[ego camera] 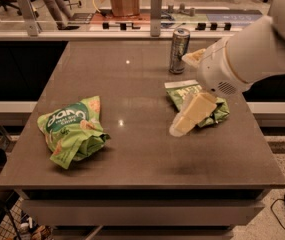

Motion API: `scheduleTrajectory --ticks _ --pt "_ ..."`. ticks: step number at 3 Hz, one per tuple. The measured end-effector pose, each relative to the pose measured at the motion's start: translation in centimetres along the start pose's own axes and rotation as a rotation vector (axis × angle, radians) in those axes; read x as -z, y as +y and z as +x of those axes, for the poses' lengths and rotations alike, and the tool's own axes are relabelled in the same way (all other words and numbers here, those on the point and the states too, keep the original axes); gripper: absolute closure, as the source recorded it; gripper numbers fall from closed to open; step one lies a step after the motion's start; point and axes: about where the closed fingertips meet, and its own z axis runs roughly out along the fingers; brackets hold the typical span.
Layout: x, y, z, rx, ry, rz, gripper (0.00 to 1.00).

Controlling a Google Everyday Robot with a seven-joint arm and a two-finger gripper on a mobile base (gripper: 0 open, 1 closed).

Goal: Pick green rice chip bag

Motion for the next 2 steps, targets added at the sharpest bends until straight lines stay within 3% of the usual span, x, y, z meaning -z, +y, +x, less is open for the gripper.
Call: scheduleTrajectory --ticks 1,2 --pt "-4.7 0.6 -2.2 0.009 -0.092 0.015 0.0" --pt "-8.7 1.8 -4.1 0.017 -0.173 -0.008 0.0"
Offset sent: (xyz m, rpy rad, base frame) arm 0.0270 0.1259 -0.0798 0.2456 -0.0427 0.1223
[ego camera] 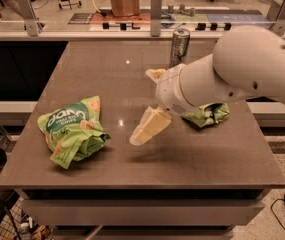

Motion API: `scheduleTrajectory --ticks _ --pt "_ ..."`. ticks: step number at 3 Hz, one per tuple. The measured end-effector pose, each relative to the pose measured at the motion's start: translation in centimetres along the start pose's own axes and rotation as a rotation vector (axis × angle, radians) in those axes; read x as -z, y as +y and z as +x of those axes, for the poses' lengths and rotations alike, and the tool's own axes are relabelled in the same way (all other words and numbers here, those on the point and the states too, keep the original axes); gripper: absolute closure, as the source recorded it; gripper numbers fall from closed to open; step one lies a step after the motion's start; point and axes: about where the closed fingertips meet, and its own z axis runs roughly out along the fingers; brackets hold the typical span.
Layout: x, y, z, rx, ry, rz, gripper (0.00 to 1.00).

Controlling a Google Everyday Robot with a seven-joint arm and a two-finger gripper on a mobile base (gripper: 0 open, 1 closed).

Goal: Pick green rice chip bag

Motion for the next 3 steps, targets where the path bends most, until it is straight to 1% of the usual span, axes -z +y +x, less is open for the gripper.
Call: scheduleTrajectory --ticks 1,2,3 --pt "-2.4 1.4 -1.7 0.006 -0.085 -0.064 0.0" --pt "-3.6 3.6 -4.2 0.015 -0.162 -0.172 0.0" --pt "-4.6 5.7 -6.3 0.02 -0.207 -0.264 0.0"
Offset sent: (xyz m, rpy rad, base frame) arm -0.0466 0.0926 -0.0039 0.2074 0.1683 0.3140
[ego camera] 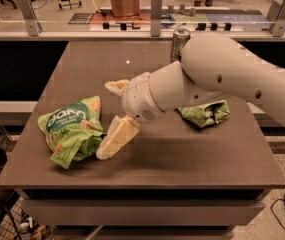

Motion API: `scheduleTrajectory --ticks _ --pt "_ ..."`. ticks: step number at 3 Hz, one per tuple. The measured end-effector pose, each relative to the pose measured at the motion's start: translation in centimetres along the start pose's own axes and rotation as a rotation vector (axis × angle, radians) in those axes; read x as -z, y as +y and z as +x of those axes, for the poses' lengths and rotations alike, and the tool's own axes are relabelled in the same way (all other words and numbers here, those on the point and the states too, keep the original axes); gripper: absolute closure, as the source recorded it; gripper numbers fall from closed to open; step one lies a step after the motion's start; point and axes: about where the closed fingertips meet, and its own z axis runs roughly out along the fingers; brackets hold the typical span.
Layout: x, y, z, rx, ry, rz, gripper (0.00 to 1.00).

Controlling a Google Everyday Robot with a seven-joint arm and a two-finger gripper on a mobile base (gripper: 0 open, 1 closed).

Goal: Pick green rice chip bag

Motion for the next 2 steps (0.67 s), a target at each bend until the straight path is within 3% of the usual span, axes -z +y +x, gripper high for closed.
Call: scheduleTrajectory --ticks 1,2 --pt "-2.4 1.1 -1.1 0.003 0.0 -0.036 0.0" --pt "-5.3 1.0 -1.0 0.022 0.03 -0.012 0.0"
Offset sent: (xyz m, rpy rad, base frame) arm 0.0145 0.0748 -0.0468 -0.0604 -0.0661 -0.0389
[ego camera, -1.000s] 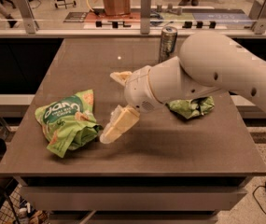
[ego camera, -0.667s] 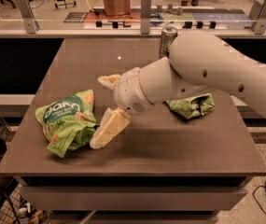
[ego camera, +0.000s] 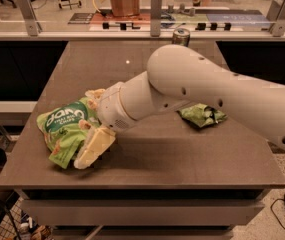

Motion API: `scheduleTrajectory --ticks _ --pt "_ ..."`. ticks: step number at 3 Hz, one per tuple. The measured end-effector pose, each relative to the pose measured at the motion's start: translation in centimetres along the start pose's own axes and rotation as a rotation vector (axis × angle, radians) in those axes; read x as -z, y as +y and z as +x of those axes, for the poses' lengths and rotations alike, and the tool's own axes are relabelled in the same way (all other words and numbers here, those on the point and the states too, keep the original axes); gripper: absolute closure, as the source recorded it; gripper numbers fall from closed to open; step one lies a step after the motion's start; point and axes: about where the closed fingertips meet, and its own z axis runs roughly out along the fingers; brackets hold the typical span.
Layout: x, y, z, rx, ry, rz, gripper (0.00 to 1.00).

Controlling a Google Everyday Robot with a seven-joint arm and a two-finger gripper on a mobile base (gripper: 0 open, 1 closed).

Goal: Pick green rice chip bag

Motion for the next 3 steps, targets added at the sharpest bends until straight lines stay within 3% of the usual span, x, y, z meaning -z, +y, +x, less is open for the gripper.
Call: scheduleTrajectory --ticks 1,3 --pt "-2.4 -2.01 1.16 0.027 0.007 0.059 0.0" --pt "-2.38 -2.2 0.66 0.035 0.004 0.073 0.41"
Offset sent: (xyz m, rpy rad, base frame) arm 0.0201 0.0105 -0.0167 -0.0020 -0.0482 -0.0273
